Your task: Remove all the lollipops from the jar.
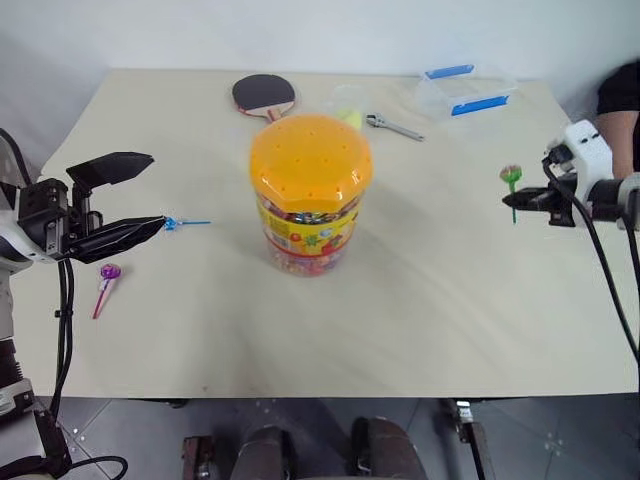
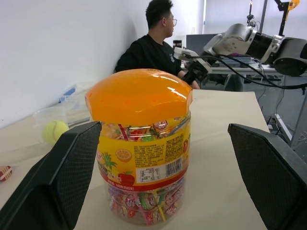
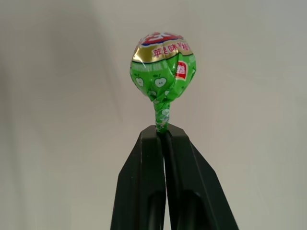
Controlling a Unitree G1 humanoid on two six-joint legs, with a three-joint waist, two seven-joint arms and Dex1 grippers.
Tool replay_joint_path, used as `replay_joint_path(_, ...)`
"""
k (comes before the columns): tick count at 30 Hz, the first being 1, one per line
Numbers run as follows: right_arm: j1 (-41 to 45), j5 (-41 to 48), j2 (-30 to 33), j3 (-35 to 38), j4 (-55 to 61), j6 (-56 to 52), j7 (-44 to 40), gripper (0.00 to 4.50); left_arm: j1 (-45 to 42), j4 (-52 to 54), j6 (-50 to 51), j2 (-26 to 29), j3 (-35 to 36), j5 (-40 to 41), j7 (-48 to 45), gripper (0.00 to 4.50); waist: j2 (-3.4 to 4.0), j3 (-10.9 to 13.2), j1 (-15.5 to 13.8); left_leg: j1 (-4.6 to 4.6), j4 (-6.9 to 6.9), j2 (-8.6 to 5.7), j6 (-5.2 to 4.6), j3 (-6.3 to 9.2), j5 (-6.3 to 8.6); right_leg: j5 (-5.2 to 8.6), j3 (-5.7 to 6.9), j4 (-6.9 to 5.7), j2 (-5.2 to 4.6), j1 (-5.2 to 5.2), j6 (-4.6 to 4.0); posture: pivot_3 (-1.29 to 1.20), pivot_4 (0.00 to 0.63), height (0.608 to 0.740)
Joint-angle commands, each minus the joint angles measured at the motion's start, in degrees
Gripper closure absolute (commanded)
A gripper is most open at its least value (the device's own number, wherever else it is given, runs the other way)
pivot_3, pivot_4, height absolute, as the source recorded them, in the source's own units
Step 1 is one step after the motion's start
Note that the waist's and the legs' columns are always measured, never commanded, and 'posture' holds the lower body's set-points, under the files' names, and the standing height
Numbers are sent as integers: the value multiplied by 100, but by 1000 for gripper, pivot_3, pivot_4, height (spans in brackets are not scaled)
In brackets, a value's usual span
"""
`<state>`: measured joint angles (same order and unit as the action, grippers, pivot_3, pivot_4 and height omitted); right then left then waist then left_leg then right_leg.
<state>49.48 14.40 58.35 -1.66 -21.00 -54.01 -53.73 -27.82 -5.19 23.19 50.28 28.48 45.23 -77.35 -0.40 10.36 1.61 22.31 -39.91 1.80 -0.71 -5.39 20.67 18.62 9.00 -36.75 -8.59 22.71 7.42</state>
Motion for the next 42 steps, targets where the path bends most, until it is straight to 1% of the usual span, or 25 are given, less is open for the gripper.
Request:
replay_joint_path(1, -362, -86, 115, 238, 1, -59, 184, 4447, 123, 145, 12, 132, 172, 128, -40, 0, 0, 0, -1, 0, -2, -1, 0, -1, 0, 0, -1, 0, -1, -1, 0, 0, 150, 740)
replay_joint_path(5, -713, -125, 9, 338, -265, 38, 422, 4447, 277, 181, 111, 290, 283, 178, -113, 0, 0, 0, -1, 1, -2, -1, 0, -3, 0, 0, -2, 2, 0, -1, 0, 0, 150, 740)
replay_joint_path(9, -839, -100, -99, 394, -409, 150, 495, 4447, 387, 115, 183, 507, 360, 192, -240, 0, 0, 0, -6, 1, -3, -2, 0, -4, 0, 0, -4, 5, -1, -1, 0, 0, 150, 740)
replay_joint_path(12, -1024, -87, -77, 390, -271, 216, 403, 3803, 427, 101, 227, 578, 391, 212, -303, 0, 1, 0, -12, 1, -3, -1, 0, -4, 0, 0, -4, 6, -1, -1, 0, 0, 150, 740)
replay_joint_path(15, -1261, 2, -28, 548, -43, 190, 385, 2751, 450, 87, 265, 601, 415, 210, -291, 0, 1, 0, -27, 2, -4, -2, 0, 1, 0, 0, -3, 7, -1, -4, 0, 0, 150, 740)
replay_joint_path(19, -1678, 252, 130, 1001, 422, 249, 249, 1381, 509, 140, 351, 556, 479, 269, -209, 0, 1, 0, -30, 2, -3, -2, 0, -1, 0, 0, -4, 13, -1, -4, 0, 0, 150, 740)
replay_joint_path(23, -2085, 697, 313, 1622, 1049, 460, -230, 29, 530, 171, 435, 510, 496, 381, -166, 0, 1, 0, -29, 1, -4, -2, 0, -2, 0, 0, -4, 16, 0, -6, 0, 0, 150, 740)
replay_joint_path(27, -2424, 1214, 312, 2092, 1729, 843, -833, 29, 562, 76, 261, 555, 310, 104, -123, 0, 1, 0, -33, 1, -4, -2, 0, -2, 0, 0, -4, 18, 0, -7, 0, 0, 150, 740)
replay_joint_path(29, -2630, 1631, 55, 2283, 2289, 1237, -1264, 29, 586, 24, 280, 573, 249, 93, -208, 0, 1, 0, -45, -2, -4, -2, 1, -1, 0, 0, -3, 20, 1, -11, 0, 0, 150, 740)
replay_joint_path(31, -2758, 1873, -160, 2251, 2601, 1656, -1633, 29, 606, -40, 296, 580, 225, 84, -243, 0, 0, 0, -47, -2, -5, -1, 1, 0, 0, 0, -2, 21, 2, -13, 0, 0, 150, 740)
replay_joint_path(34, -2922, 1856, -346, 1889, 2722, 2168, -2019, 29, 685, -165, 245, 559, 245, -10, -198, 0, 0, 0, -55, -4, -6, -2, 0, 0, 1, 0, -2, 23, 2, -15, 0, 0, 150, 740)
replay_joint_path(35, -2944, 1817, -426, 1720, 2732, 2333, -2123, 29, 726, -203, 223, 534, 273, -112, -9, 0, 0, 0, -66, -4, -6, -3, 0, 0, 1, 0, -3, 23, 1, -15, 0, 0, 150, 740)
replay_joint_path(38, -2864, 1628, -875, 1123, 2660, 2837, -2214, 29, 1119, -16, 252, 288, 548, -404, 1025, 0, 0, -1, -84, -9, -7, -1, 0, 1, 1, 0, -3, 23, 1, -20, 0, 0, 150, 740)
replay_joint_path(40, -2874, 1501, -1052, 891, 2601, 3097, -2232, 29, 1462, 196, 551, 151, 677, -267, 1347, 0, 0, 0, -81, -12, -6, -1, 0, 4, 1, 0, -3, 23, 1, -21, 0, 0, 150, 740)
replay_joint_path(42, -2852, 1275, -1276, 624, 2484, 3335, -2081, 29, 2048, 595, 918, 0, 722, -345, 1856, 0, 0, 0, -82, -10, -5, 0, 0, 7, 1, 0, -4, 23, 1, -19, 0, 0, 150, 740)
